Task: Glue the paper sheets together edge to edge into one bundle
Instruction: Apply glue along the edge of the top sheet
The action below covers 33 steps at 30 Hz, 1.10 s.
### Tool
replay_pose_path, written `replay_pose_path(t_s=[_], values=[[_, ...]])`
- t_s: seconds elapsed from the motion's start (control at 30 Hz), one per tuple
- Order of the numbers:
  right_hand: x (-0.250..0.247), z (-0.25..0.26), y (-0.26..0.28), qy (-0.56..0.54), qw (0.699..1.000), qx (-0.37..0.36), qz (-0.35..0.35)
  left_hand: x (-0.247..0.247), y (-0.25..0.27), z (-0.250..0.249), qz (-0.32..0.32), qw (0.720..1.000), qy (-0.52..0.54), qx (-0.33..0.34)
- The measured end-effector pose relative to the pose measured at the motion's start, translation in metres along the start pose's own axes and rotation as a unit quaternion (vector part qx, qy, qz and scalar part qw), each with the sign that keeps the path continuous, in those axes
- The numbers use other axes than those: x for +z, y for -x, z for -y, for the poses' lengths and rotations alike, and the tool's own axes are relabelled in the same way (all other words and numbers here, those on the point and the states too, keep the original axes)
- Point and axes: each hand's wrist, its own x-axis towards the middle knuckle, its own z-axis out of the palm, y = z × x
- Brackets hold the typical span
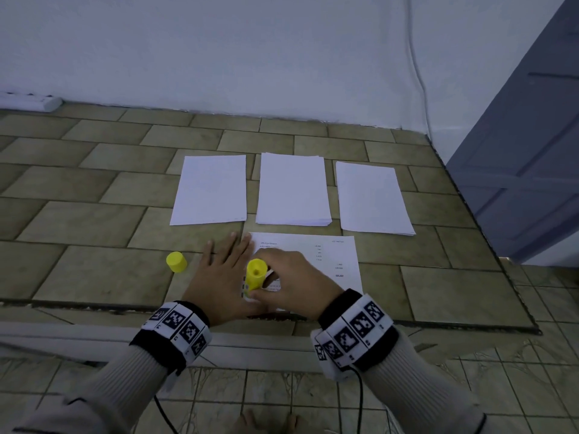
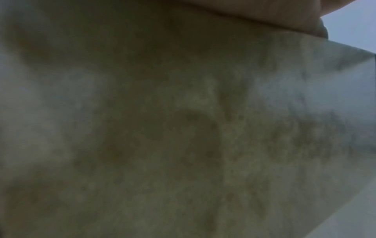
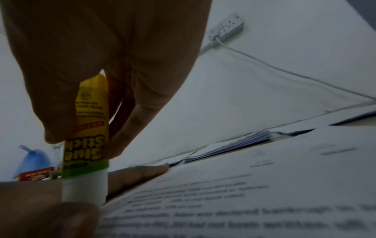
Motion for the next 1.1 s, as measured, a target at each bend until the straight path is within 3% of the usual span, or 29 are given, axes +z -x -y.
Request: replay_pose_path(t_s=[0.2, 0.37, 0.77, 0.93, 1.1], values=[[0.003, -0.002, -0.01, 0.037, 0.999, -0.001, 0.033, 0.003, -0.001, 0.001, -0.01, 1.0, -0.002, 0.014], [-0.009, -0.007, -0.024, 0.04, 0.999, -0.018, 0.017, -0.007, 0.001, -0.005, -0.032, 0.999, 0.012, 0.02], [-0.033, -0.036, -0.081, 0.047, 0.995, 0.083, -0.041, -0.011, 0.002, -0.005, -0.012, 1.0, 0.02, -0.019], [-0.038, -0.037, -0.061, 0.027, 0.993, 0.097, -0.057, -0.009, 0.002, -0.004, -0.008, 1.0, 0.016, -0.015], [-0.047, -0.038, -0.009, -0.018, 0.994, 0.111, -0.018, -0.007, 0.002, -0.003, -0.023, 0.999, 0.024, -0.006]])
